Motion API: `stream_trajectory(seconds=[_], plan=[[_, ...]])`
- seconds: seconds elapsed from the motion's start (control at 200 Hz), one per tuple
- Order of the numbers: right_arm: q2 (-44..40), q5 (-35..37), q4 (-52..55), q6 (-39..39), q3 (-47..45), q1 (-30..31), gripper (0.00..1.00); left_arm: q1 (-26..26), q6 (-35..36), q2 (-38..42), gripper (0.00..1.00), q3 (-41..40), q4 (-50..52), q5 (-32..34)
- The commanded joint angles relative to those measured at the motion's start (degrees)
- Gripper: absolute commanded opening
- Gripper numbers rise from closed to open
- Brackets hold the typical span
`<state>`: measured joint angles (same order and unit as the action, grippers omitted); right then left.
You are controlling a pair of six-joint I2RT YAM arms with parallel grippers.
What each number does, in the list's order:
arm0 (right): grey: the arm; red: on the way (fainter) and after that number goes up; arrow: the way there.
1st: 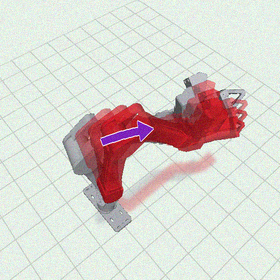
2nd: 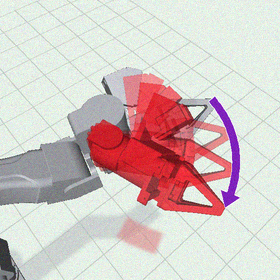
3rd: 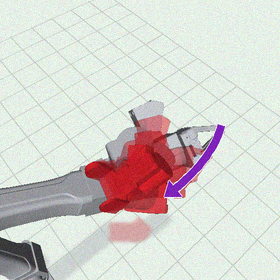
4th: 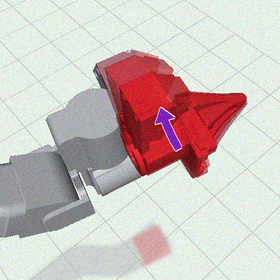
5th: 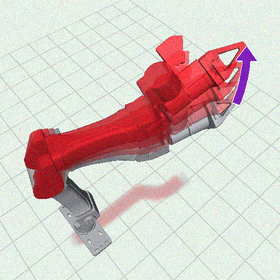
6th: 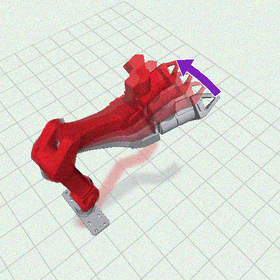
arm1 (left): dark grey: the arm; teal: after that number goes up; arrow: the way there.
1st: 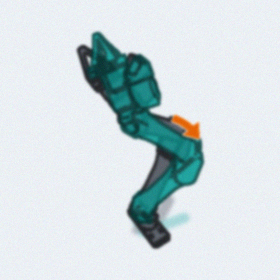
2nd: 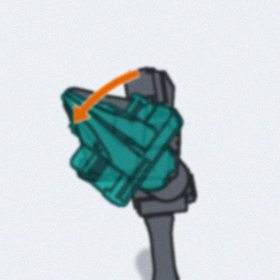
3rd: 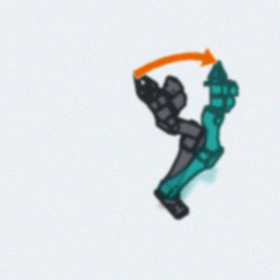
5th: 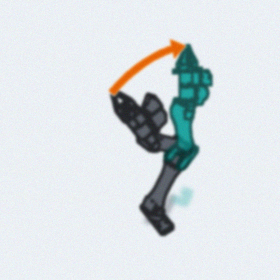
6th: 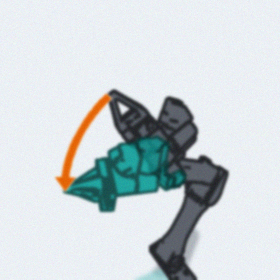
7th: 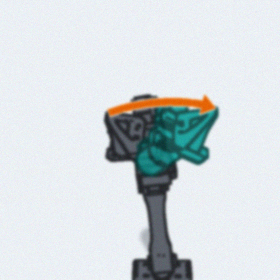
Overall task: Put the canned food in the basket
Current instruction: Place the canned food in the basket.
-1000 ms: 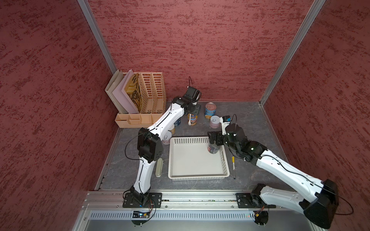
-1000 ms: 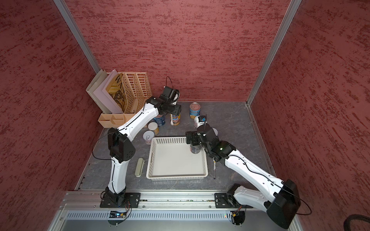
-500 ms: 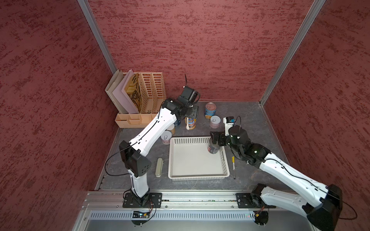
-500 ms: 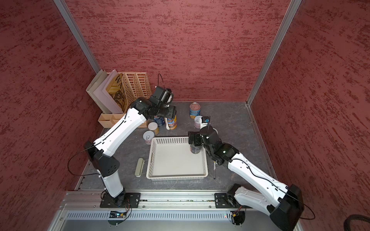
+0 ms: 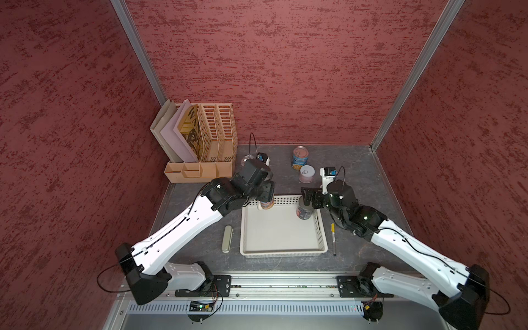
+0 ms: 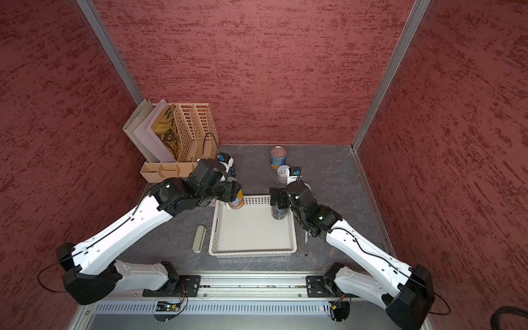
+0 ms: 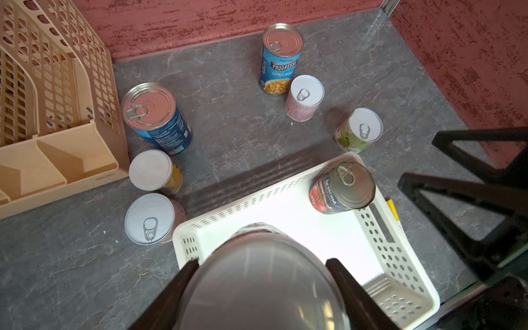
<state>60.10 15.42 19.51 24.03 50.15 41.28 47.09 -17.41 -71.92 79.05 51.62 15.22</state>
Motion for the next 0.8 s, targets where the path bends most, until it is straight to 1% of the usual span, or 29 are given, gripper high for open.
stream_trajectory(seconds=[0.0,0.11,0.23,0.316,0.456,0.596,0.716,0.796], plan=[[-0.3,1.4,-1.7,0.3,-0.5,0.3,0.98,1.6,0.9,5.1,0.09,-4.1,-14.8,1.1],[-0.2,1.2,-1.7,0.3,-0.5,0.3,0.98,2.6,1.1,7.4,0.09,-9.3,-17.2,1.7],[-0.2,1.3,-1.7,0.3,-0.5,0.3,0.98,3.5,1.1,9.2,0.09,-14.3,-18.3,4.3],[-0.2,1.4,-1.8,0.3,-0.6,0.3,0.98,3.5,1.1,10.5,0.09,-17.3,-20.1,4.4],[0.1,1.5,-1.5,0.2,-0.3,0.3,0.98,3.5,1.2,10.4,0.09,-19.3,-22.2,4.7],[0.0,1.2,-1.4,0.2,-0.2,0.2,0.98,2.9,1.1,8.4,0.09,-19.8,-23.2,4.4],[-0.1,1.3,-1.3,0.2,-0.2,0.3,0.98,1.9,0.3,7.2,0.09,-20.1,-22.8,5.3],[-0.1,1.4,-1.2,0.1,-0.2,0.3,0.98,0.8,-0.2,6.7,0.09,-20.6,-23.2,4.6]])
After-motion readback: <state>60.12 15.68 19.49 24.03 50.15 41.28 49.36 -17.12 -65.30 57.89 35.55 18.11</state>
